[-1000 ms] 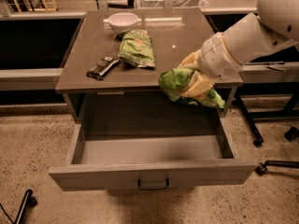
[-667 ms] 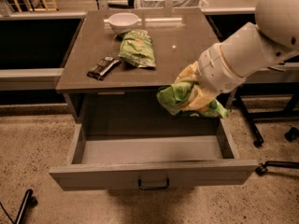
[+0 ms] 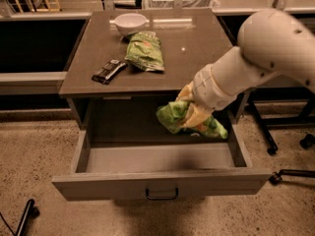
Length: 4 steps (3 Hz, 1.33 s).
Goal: Place green rice chip bag into top drawer
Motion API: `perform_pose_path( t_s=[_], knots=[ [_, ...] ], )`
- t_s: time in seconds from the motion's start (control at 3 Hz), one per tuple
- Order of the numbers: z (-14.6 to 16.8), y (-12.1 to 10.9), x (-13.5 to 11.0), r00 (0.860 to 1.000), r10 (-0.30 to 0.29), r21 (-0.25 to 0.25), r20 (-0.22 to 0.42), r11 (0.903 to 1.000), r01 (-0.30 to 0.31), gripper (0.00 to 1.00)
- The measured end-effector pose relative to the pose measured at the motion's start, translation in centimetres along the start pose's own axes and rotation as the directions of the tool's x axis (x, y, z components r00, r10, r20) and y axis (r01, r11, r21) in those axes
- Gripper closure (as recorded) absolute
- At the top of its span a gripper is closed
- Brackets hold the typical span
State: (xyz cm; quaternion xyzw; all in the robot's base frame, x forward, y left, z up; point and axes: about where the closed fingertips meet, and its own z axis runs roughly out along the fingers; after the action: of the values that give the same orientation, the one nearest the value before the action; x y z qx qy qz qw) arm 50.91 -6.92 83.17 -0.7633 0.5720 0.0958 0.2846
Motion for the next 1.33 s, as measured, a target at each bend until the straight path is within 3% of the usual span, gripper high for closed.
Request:
perform_pose_path(
  t_s=[0.33,0.67,1.0,1.33],
  knots=[
    [7.0,0.9,2.6,0.999,0.044,-0.034,-0.014,0.9984,-0.045,1.00],
    [12.6,0.7,4.5,0.998,0.058,-0.045,-0.015,0.9973,-0.059,0.82],
    [15.4,0.0,5.9,0.996,0.086,-0.020,-0.002,0.9961,-0.086,0.50],
    [15.4,0.0,5.9,0.996,0.086,-0.020,-0.002,0.9961,-0.086,0.27]
  ],
)
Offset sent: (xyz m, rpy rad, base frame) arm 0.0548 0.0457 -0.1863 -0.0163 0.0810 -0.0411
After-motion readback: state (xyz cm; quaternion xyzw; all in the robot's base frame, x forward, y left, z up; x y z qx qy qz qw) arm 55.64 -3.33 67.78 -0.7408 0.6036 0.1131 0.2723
